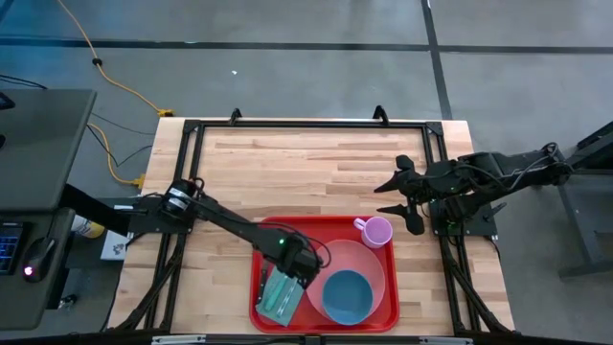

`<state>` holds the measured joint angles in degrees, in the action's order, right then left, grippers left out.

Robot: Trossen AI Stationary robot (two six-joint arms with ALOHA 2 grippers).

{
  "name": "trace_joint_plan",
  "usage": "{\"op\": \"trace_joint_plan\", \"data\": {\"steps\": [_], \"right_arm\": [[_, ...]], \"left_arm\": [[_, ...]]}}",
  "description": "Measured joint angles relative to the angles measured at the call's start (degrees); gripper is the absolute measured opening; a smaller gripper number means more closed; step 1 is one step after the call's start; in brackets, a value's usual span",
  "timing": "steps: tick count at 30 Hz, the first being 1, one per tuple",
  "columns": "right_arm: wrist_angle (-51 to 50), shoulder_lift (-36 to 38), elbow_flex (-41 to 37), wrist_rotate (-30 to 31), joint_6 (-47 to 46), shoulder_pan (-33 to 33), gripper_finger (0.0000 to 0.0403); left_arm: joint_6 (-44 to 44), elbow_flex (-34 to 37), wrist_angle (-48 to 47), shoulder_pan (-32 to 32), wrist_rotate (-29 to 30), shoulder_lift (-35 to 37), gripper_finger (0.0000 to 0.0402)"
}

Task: Set up tray
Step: Adjust the blue spoon on the blue napkin

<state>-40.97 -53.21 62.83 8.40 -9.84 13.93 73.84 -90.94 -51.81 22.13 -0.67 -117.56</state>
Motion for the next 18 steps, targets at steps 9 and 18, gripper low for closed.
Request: {"op": "trace_joint_plan", "data": {"steps": [9,18], "right_arm": [[-0.59,0.0,0.02,-0.44,-0.18,0.0,0.0218],[-1.91,0.0,0.02,-0.44,-0.18,-0.02,0.0218]], "left_arm": [[1.22,0.0,-0.26,0.0,-0.11,0.0,0.0146],[-0.29,-0.08,-1.18,0.49,1.51,-0.46,0.0193]]}}
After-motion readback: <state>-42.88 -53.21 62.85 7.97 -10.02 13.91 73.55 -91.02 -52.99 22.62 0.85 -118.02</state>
